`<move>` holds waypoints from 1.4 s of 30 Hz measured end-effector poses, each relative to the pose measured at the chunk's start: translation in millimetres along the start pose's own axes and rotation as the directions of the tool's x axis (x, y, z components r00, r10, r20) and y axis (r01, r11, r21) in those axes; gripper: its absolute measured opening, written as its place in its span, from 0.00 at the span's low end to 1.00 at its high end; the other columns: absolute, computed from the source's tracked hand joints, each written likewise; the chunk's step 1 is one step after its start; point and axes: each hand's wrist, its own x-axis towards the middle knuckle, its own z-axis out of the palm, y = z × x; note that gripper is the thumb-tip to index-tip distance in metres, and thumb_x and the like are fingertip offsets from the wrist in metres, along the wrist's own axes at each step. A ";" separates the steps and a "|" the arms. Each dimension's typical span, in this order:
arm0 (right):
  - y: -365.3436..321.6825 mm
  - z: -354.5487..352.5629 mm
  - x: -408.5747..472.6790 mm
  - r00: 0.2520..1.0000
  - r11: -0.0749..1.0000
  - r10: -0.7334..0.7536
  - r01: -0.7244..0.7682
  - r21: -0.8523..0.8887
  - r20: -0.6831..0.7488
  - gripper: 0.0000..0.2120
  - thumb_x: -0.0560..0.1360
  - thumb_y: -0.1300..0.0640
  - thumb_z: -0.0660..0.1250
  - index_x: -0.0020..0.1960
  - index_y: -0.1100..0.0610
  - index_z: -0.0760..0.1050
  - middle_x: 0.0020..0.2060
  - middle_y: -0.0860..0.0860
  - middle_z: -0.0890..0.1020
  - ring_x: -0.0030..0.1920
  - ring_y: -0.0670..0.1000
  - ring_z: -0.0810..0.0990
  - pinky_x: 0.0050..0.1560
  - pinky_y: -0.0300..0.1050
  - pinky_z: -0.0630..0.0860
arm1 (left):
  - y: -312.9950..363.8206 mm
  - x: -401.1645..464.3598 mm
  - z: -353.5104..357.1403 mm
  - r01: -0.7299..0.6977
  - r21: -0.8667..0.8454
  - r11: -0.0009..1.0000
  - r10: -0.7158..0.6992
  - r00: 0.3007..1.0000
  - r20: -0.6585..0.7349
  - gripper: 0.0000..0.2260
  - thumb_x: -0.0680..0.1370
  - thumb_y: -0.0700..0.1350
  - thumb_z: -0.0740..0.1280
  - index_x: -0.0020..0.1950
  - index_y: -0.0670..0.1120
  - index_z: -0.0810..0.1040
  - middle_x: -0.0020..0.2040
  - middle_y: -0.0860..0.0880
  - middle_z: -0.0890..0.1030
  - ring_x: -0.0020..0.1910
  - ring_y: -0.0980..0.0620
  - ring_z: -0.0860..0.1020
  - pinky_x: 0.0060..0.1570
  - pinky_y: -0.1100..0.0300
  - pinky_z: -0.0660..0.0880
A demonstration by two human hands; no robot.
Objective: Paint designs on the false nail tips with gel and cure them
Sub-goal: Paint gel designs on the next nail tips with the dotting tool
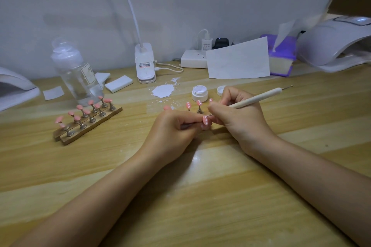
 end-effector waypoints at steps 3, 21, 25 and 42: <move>0.5 -0.5 0.1 1.000 1.000 0.002 -0.002 -0.002 0.008 0.18 0.69 0.72 0.65 0.28 0.57 0.61 0.16 0.43 0.68 0.21 0.41 0.73 0.28 0.36 0.72 | 0.0 -0.1 -0.1 0.007 0.009 1.000 -0.007 1.000 -0.001 0.06 0.73 0.37 0.68 0.47 0.44 0.84 0.40 0.56 0.83 0.38 0.73 0.74 0.41 0.70 0.74; 1.6 -0.5 0.3 1.000 1.000 0.002 -0.002 -0.013 -0.025 0.19 0.68 0.70 0.66 0.26 0.56 0.62 0.17 0.42 0.68 0.22 0.41 0.71 0.35 0.43 0.72 | 1.0 -0.4 -0.2 0.020 0.004 1.000 -0.020 1.000 -0.004 0.06 0.73 0.37 0.69 0.47 0.45 0.84 0.41 0.56 0.84 0.38 0.72 0.74 0.43 0.68 0.74; 1.9 -0.5 0.8 1.000 1.000 0.004 -0.004 0.008 -0.015 0.19 0.68 0.70 0.66 0.26 0.55 0.62 0.17 0.43 0.69 0.26 0.49 0.74 0.36 0.46 0.72 | 1.4 -0.7 -0.4 0.016 0.009 1.000 -0.016 1.000 -0.005 0.06 0.73 0.37 0.69 0.47 0.45 0.84 0.40 0.57 0.83 0.38 0.72 0.74 0.43 0.69 0.74; -1.5 0.7 -0.9 1.000 1.000 0.009 -0.009 0.006 0.010 0.18 0.69 0.72 0.64 0.28 0.58 0.61 0.15 0.44 0.69 0.20 0.41 0.72 0.27 0.35 0.73 | 1.6 -0.5 -0.2 -0.001 0.019 1.000 0.001 1.000 -0.004 0.07 0.73 0.36 0.69 0.48 0.45 0.84 0.40 0.57 0.83 0.37 0.74 0.74 0.40 0.74 0.71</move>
